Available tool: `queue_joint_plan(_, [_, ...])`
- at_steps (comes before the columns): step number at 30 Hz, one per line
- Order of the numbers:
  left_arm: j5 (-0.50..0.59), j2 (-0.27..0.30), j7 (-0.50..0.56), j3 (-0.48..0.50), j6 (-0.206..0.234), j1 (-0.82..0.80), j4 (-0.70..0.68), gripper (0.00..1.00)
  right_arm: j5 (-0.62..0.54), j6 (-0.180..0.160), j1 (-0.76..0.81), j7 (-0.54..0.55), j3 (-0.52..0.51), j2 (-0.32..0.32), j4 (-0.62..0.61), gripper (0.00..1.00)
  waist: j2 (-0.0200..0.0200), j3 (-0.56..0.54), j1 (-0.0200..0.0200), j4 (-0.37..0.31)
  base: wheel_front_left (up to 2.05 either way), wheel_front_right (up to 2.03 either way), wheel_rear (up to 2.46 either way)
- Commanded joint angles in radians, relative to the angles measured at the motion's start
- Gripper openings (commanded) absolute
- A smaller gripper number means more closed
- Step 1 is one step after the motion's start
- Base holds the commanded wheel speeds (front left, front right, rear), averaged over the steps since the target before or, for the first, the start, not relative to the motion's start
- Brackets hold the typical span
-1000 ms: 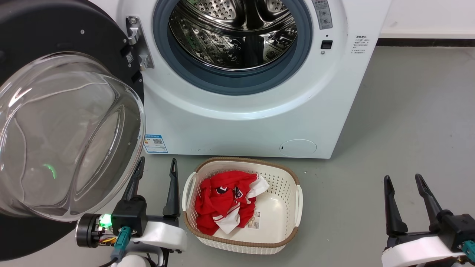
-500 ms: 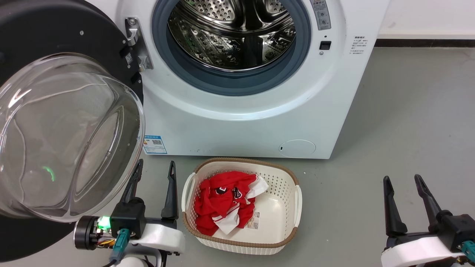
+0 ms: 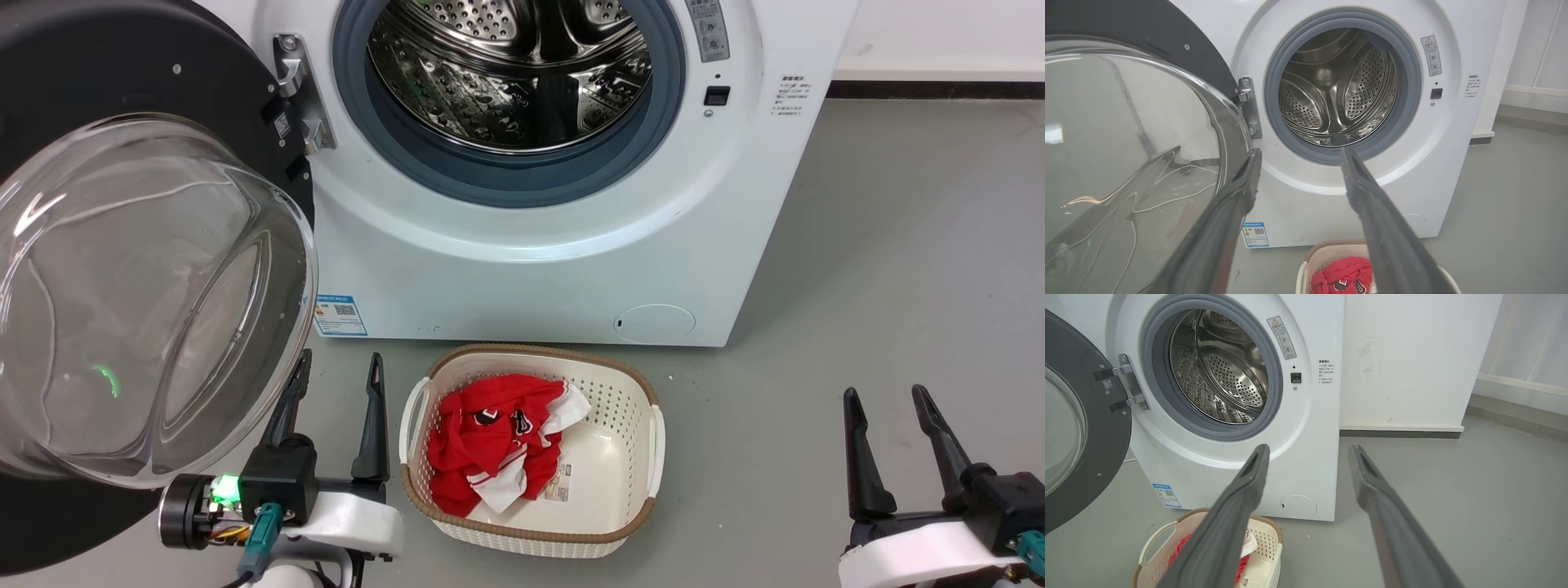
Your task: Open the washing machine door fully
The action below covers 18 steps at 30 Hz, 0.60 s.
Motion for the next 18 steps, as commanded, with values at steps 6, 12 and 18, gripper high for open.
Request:
queue_joint_plan(6, [-0.011,0.000,0.004,0.001,-0.003,0.010,0.027,0.00,0.011,0.000,0.012,0.001,0.002,0.000,0.024,0.00,0.0000,0.001,0.0000,0.000,0.00,0.00,0.00])
queue_joint_plan(12, [-0.144,-0.002,0.038,0.022,-0.019,0.002,0.040,0.00,0.146,0.000,-0.002,0.026,0.003,-0.003,0.037,0.00,0.0000,-0.001,0.0000,-0.002,0.00,0.00,0.00])
queue_joint_plan(18, [-0.266,-0.004,0.066,0.039,-0.033,-0.001,0.047,0.00,0.269,0.000,-0.018,0.050,0.004,-0.007,0.052,0.00,0.0000,-0.003,0.0000,-0.004,0.00,0.00,0.00])
